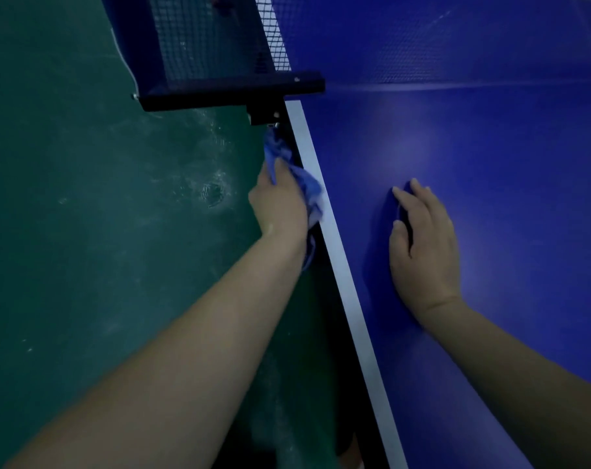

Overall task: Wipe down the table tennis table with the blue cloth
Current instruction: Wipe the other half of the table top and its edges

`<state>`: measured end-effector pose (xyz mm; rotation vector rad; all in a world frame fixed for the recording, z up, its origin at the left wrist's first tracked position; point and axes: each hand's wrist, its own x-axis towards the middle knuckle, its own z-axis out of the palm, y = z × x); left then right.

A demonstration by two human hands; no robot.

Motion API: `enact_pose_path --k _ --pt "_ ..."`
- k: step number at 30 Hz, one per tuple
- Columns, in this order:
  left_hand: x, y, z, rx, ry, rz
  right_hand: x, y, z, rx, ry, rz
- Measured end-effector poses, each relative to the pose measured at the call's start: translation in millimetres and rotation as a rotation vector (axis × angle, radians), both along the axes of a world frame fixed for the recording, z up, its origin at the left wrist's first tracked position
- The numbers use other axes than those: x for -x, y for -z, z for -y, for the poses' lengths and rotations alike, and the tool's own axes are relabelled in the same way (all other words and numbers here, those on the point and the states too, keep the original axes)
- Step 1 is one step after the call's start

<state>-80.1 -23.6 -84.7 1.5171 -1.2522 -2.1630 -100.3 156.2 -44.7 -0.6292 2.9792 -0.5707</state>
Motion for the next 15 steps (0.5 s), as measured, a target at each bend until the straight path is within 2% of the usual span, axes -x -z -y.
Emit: enact_pose_path --k 3,6,9,12,15 --pt "-17 7 -17 -0.135 0.088 0.125 1 1 -1 0.004 -0.002 0.001" --pt "-54 -9 -52 -0.042 0.039 0.046 1 2 -2 -0.010 -0.016 -0.009" --pt "-37 -18 -40 0.091 -0.020 -0.049 2 3 -3 -0.006 -0.018 -0.004" --pt "3 -11 -1 0.068 -0.041 0.046 1 4 -3 0.011 -0.023 -0.023" --pt "10 9 24 -0.103 0.115 0.199 1 3 -2 0.016 -0.005 -0.021"
